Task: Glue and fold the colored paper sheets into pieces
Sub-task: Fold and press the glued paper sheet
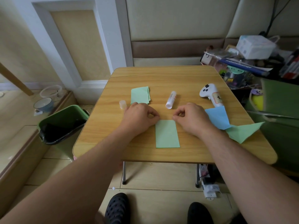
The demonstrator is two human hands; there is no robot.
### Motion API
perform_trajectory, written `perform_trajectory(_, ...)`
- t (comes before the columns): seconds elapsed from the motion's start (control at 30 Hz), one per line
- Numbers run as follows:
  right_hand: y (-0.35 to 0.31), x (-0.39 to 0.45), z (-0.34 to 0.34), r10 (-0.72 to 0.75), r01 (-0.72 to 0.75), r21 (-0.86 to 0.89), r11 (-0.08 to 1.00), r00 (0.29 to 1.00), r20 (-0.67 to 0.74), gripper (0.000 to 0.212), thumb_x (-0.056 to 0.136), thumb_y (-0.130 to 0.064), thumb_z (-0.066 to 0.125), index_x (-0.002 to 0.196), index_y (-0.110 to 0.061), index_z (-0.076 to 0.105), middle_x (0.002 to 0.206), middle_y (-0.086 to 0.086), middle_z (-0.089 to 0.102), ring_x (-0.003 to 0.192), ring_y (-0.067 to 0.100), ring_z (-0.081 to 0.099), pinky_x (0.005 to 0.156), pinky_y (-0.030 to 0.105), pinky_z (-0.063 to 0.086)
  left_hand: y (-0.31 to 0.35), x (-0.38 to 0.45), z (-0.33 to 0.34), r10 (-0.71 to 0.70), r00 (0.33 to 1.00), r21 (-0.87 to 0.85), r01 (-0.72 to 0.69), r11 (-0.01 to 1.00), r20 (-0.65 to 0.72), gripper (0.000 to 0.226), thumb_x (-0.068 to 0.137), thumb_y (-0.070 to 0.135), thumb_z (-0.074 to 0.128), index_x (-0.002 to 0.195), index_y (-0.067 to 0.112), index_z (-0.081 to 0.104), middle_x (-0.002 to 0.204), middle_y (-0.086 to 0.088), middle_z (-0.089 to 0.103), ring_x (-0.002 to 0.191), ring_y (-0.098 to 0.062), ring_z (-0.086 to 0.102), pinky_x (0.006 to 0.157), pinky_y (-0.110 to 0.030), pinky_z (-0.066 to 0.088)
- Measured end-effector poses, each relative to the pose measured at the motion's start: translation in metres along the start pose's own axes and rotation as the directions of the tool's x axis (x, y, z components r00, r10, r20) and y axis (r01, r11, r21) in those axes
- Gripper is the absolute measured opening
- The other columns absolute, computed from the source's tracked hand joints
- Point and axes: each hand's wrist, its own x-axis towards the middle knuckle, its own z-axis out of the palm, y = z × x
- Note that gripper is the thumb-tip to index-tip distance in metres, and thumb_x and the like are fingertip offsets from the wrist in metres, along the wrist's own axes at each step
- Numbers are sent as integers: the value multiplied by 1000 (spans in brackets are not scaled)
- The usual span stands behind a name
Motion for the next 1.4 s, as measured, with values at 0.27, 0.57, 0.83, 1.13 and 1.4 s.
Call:
perform_trajectory(0.27, 1, -4, -7, -119, 117, -91, 989, 993, -17, 7, 92, -39, 72, 90, -34, 75, 84, -19, 57, 91, 11, 57, 89, 42, 50, -7, -3, -5, 33, 999, 2, -33, 999, -6, 7, 85, 46, 73, 88, 45, 79, 69, 19, 55, 90, -16, 54, 87, -39, 46)
perform_trajectory(0.57, 1, -10, -17, -148, 151, -79, 985, 988, 43, 7, 88, -42, 78, 86, -36, 74, 94, -18, 64, 93, 8, 55, 91, 40, 45, -5, -8, -12, 74, 997, -43, -73, 996, 37, 3, 81, 43, 79, 82, 44, 76, 69, 9, 57, 85, -13, 53, 84, -39, 49)
perform_trajectory(0.83, -2, -26, -28, -156, 159, -10, 987, 975, 160, 10, 82, -38, 84, 79, -35, 75, 91, -17, 65, 89, 3, 59, 90, 41, 53, -6, -20, -20, 155, 980, -107, -143, 984, 122, 9, 78, 40, 84, 80, 44, 76, 70, 11, 57, 77, -6, 54, 72, -30, 46)
perform_trajectory(1.13, -3, -46, -37, -210, 204, 52, 978, 922, 325, 14, 76, -35, 89, 74, -38, 76, 88, -14, 67, 87, 5, 61, 83, 40, 57, 3, -38, -24, 194, 961, -139, -169, 976, 195, 10, 75, 36, 86, 80, 41, 78, 77, 13, 65, 84, -8, 56, 77, -23, 45)
perform_trajectory(1.4, -5, -57, -47, -196, 194, 47, 980, 891, 408, 13, 77, -33, 91, 77, -34, 78, 91, -13, 68, 86, 5, 62, 81, 34, 58, 11, -54, -29, 227, 936, -207, -173, 963, 269, 11, 74, 28, 88, 79, 34, 80, 75, 19, 65, 81, -8, 60, 71, -10, 41)
